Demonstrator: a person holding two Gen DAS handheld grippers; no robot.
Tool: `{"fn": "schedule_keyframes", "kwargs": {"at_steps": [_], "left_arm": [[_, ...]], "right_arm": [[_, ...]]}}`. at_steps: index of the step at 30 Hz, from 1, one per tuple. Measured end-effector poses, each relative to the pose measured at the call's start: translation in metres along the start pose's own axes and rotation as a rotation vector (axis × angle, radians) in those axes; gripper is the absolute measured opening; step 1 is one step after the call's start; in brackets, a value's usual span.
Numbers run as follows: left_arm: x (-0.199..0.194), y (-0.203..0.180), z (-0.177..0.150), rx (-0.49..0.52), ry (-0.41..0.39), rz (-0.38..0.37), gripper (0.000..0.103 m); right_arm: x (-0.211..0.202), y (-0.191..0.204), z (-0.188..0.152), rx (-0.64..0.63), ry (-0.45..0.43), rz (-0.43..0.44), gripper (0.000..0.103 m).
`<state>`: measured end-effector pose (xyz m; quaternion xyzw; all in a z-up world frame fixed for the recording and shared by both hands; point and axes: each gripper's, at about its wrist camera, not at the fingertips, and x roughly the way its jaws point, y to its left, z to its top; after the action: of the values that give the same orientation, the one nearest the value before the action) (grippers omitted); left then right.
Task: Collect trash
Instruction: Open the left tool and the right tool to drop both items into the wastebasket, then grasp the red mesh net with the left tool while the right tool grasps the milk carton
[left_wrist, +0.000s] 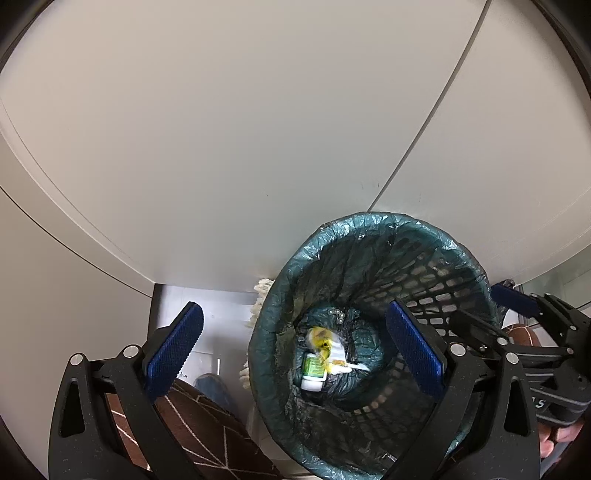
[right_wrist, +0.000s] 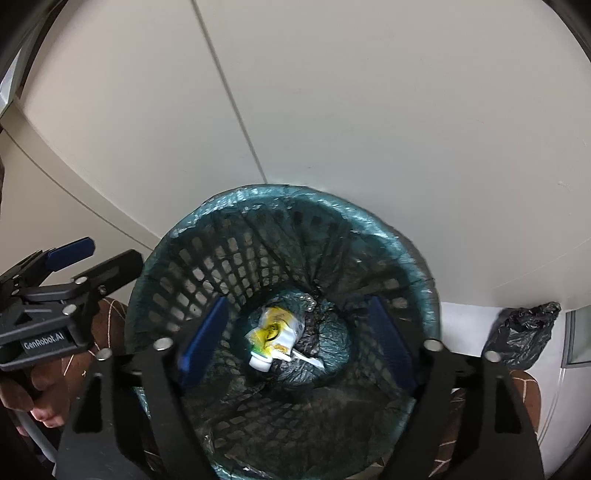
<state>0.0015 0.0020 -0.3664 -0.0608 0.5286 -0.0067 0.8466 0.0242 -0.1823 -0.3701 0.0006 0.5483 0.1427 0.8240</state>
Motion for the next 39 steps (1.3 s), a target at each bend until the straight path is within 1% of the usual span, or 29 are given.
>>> {"fn": "schedule_keyframes", "kwargs": {"at_steps": [4,5,6,11,15,18,23,26,32,36,39], "left_arm": [[-0.012,0.002,0.006,-0.001,-0.026,0.017,0.097],[-0.018,0.002,0.008,-0.002,-0.037,0.021,0.097],[-0.025,0.002,0.011,-0.007,-0.053,0.024,0.097],[-0.065,-0.005,0.019,0.001,-0.131,0.026,0.097],[-0.097,-0.011,0.027,0.002,-0.188,0.034,0.097],[-0.121,-0.013,0.034,-0.009,-0.224,0.02,0.097],[-0.162,-0.022,0.043,0.004,-0.303,0.034,0.097],[-0.183,-0.023,0.052,-0.004,-0.339,0.033,0.097],[-0.215,-0.017,0.077,-0.025,-0.396,0.038,0.097],[-0.23,-0.011,0.097,-0.036,-0.425,0.069,0.097],[-0.242,-0.003,0.114,-0.055,-0.444,0.081,0.097]], "right_arm": [[-0.018,-0.009,0.002,0.012,-0.038,-0.022,0.086],[-0.024,-0.011,0.003,0.01,-0.044,-0.046,0.086],[-0.031,-0.013,0.004,0.011,-0.06,-0.051,0.087],[-0.074,-0.02,0.014,0.02,-0.164,-0.075,0.091],[-0.111,-0.023,0.013,0.022,-0.268,-0.084,0.094],[-0.135,-0.023,0.012,0.015,-0.329,-0.092,0.094],[-0.18,-0.026,0.017,0.013,-0.446,-0.11,0.095],[-0.208,-0.026,0.024,0.004,-0.523,-0.123,0.095],[-0.261,-0.025,0.049,-0.018,-0.637,-0.145,0.095],[-0.287,-0.028,0.068,0.004,-0.67,-0.129,0.095],[-0.3,-0.029,0.08,-0.005,-0.688,-0.125,0.095]]}}
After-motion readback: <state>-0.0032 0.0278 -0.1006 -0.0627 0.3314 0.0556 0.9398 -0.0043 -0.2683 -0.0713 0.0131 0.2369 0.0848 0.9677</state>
